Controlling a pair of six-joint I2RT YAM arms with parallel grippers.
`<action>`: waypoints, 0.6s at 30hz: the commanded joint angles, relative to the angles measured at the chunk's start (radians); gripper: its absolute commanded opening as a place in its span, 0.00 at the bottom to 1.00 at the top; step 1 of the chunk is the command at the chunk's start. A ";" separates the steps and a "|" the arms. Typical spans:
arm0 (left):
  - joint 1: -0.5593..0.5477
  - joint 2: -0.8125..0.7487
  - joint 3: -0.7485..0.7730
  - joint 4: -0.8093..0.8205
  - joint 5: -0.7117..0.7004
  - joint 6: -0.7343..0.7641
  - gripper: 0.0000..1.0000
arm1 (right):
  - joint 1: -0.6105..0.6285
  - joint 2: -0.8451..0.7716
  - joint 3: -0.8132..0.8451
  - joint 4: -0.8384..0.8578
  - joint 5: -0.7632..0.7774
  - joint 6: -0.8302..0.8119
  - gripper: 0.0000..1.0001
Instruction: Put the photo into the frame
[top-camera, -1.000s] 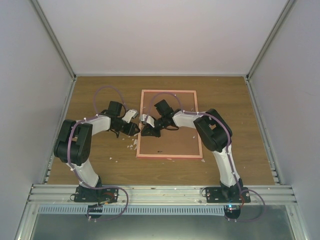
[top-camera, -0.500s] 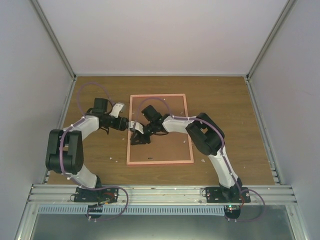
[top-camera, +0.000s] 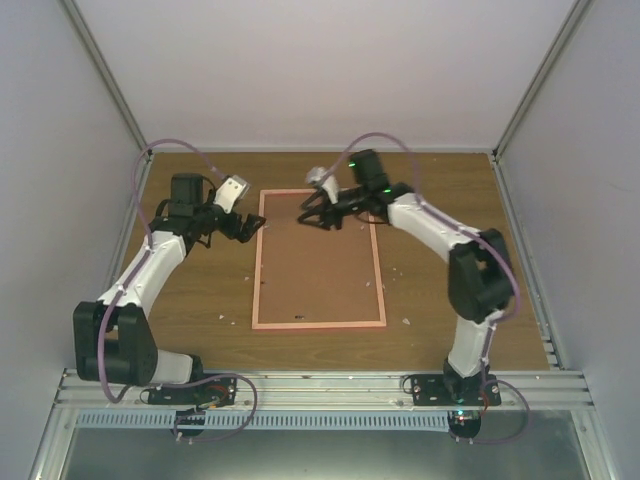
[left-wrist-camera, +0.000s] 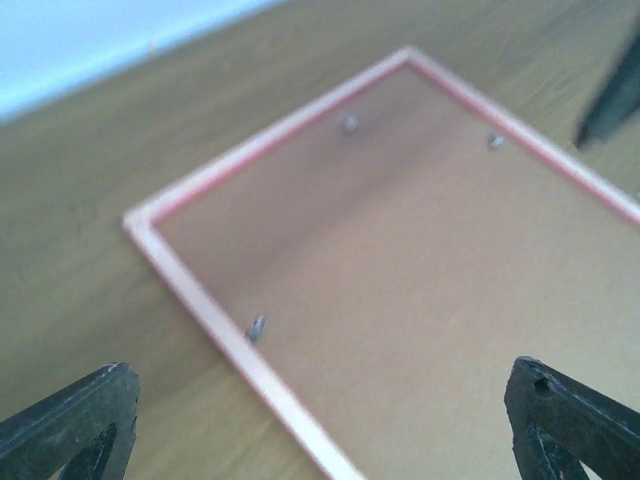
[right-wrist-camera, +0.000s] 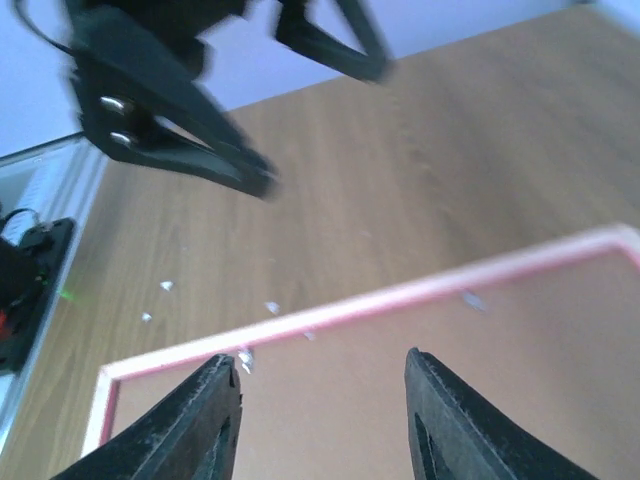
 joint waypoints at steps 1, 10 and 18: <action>-0.086 -0.101 0.075 0.057 0.055 0.052 0.99 | -0.155 -0.149 -0.139 -0.082 0.005 0.020 0.48; -0.235 0.041 0.211 -0.040 0.167 0.047 0.99 | -0.475 -0.250 -0.304 -0.234 0.125 0.092 0.57; -0.525 0.208 0.133 0.124 0.033 0.262 0.93 | -0.527 -0.195 -0.407 -0.215 0.193 0.151 0.56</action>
